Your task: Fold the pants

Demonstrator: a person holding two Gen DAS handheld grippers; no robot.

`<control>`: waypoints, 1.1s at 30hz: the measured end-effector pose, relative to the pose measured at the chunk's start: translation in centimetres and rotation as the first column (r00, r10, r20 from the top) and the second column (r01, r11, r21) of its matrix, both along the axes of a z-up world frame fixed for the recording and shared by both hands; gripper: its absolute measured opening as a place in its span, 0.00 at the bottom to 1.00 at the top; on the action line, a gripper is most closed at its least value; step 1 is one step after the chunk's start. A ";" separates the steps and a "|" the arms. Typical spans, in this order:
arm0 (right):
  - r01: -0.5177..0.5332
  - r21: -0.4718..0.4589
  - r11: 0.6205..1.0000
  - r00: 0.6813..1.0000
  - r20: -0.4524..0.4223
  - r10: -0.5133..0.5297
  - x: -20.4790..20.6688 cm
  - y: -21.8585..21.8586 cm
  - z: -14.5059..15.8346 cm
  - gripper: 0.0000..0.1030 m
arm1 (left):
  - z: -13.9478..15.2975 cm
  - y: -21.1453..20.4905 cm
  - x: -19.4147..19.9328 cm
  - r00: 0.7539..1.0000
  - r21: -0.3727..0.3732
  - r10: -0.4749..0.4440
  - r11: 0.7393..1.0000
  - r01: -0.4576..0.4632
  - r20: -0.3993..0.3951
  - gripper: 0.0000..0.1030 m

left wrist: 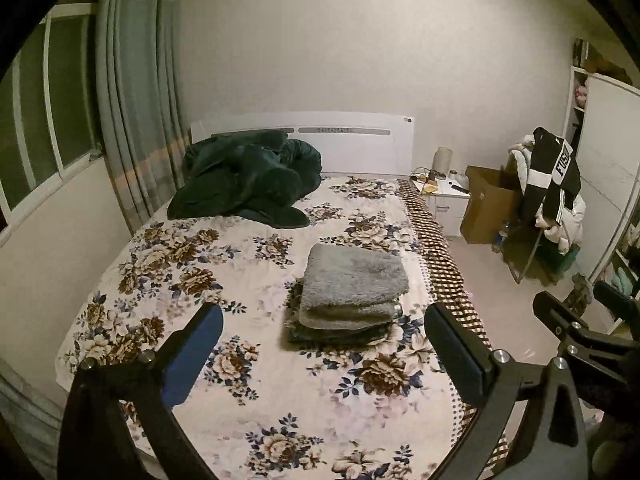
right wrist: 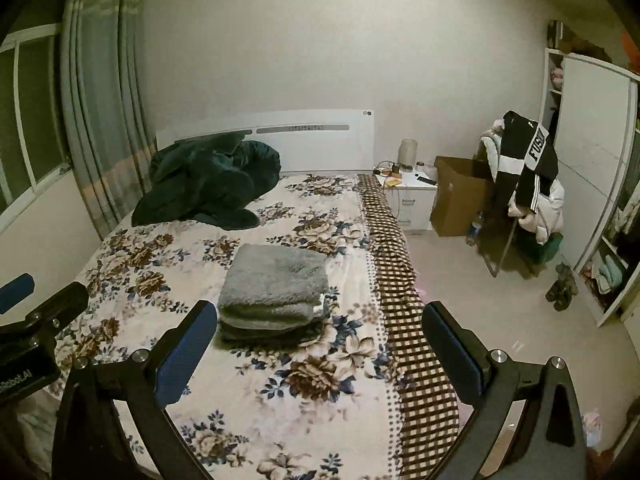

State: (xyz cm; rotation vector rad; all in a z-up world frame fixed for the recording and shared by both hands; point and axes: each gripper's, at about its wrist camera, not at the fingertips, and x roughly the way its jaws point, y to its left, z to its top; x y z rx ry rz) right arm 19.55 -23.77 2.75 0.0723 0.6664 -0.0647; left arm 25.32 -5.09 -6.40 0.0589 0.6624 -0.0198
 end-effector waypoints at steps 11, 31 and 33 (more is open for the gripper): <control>-0.010 0.009 1.000 1.000 -0.012 0.010 -0.7 0.7 0.2 1.00 | -0.1 1.2 -1.9 1.000 0.004 0.016 1.000 -0.016 0.005 1.00; -0.049 0.009 0.999 0.999 -0.017 0.050 -1.2 2.4 0.9 1.00 | 0.4 2.0 -2.9 0.999 0.008 0.029 1.000 -0.030 0.016 1.00; -0.056 0.012 0.998 0.998 -0.020 0.056 -1.2 2.5 1.0 1.00 | 0.5 2.1 -2.9 0.999 0.010 0.031 0.999 -0.031 0.019 1.00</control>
